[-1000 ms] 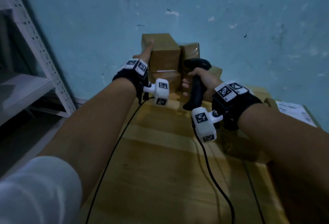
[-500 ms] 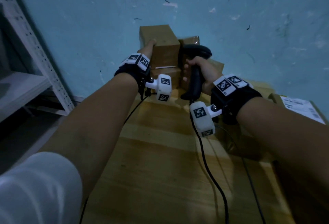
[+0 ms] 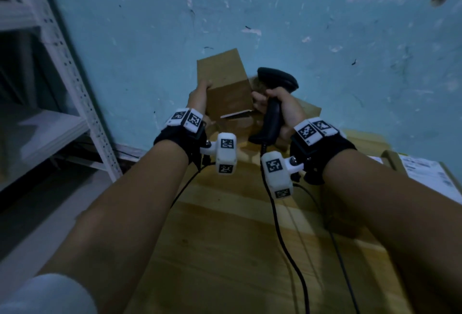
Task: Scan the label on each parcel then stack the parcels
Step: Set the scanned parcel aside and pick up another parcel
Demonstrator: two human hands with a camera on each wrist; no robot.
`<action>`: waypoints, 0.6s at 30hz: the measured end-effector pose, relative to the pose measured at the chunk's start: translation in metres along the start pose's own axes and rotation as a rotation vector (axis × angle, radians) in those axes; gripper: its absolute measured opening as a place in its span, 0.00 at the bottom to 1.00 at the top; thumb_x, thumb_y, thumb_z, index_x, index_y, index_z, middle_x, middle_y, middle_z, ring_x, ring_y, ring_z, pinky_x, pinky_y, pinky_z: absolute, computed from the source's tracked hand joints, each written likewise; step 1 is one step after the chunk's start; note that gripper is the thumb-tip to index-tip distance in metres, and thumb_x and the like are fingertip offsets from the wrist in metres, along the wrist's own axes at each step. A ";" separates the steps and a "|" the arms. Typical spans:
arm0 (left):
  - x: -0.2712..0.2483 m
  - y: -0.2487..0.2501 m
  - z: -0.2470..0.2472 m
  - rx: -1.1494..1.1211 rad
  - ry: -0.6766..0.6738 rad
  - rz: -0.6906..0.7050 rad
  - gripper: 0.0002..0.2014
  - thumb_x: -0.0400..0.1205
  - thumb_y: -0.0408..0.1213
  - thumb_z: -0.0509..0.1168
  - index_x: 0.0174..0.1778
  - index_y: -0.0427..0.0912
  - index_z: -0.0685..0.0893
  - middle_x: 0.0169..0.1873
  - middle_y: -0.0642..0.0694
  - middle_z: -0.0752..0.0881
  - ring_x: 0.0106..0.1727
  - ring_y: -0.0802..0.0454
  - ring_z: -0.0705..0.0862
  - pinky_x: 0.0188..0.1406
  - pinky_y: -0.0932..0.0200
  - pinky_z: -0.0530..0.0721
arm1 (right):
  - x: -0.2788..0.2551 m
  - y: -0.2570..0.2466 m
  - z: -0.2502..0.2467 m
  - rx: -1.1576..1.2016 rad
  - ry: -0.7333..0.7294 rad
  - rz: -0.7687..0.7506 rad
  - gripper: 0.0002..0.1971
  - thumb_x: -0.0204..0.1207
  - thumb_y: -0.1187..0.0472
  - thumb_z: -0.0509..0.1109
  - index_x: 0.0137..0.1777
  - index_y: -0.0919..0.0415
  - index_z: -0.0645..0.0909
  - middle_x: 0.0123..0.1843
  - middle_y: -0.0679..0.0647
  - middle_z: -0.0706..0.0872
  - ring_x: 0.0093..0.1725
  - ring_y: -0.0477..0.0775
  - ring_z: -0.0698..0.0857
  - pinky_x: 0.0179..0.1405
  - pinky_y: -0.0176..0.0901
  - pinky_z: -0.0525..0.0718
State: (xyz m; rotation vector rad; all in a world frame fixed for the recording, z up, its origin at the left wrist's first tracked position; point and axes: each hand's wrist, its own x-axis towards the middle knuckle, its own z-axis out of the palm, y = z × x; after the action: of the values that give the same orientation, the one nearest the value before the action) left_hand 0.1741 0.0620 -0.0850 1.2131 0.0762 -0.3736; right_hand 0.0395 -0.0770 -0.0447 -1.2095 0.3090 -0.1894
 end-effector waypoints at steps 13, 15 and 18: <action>-0.165 -0.017 -0.024 0.059 -0.181 0.166 0.44 0.71 0.17 0.68 0.81 0.37 0.54 0.65 0.32 0.78 0.56 0.44 0.82 0.55 0.51 0.82 | -0.105 0.001 0.007 0.137 -0.035 0.061 0.09 0.81 0.59 0.59 0.46 0.63 0.78 0.42 0.59 0.83 0.42 0.57 0.82 0.54 0.52 0.81; -0.186 -0.029 -0.030 0.200 -0.187 0.188 0.50 0.72 0.18 0.70 0.83 0.42 0.46 0.77 0.37 0.67 0.71 0.43 0.73 0.69 0.45 0.75 | -0.125 0.009 0.005 0.120 -0.021 0.084 0.11 0.81 0.58 0.59 0.44 0.62 0.79 0.38 0.58 0.86 0.38 0.56 0.85 0.51 0.51 0.84; -0.213 -0.049 -0.041 0.437 -0.224 0.176 0.61 0.64 0.27 0.79 0.82 0.51 0.43 0.78 0.45 0.60 0.77 0.45 0.66 0.73 0.42 0.73 | -0.156 0.021 0.002 0.066 0.043 0.119 0.10 0.80 0.59 0.60 0.48 0.63 0.81 0.34 0.57 0.89 0.35 0.55 0.87 0.45 0.49 0.86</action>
State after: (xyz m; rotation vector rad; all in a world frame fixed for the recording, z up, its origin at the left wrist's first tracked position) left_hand -0.0357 0.1364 -0.0888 1.5866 -0.3190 -0.3807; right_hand -0.1072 -0.0201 -0.0434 -1.1198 0.4082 -0.1212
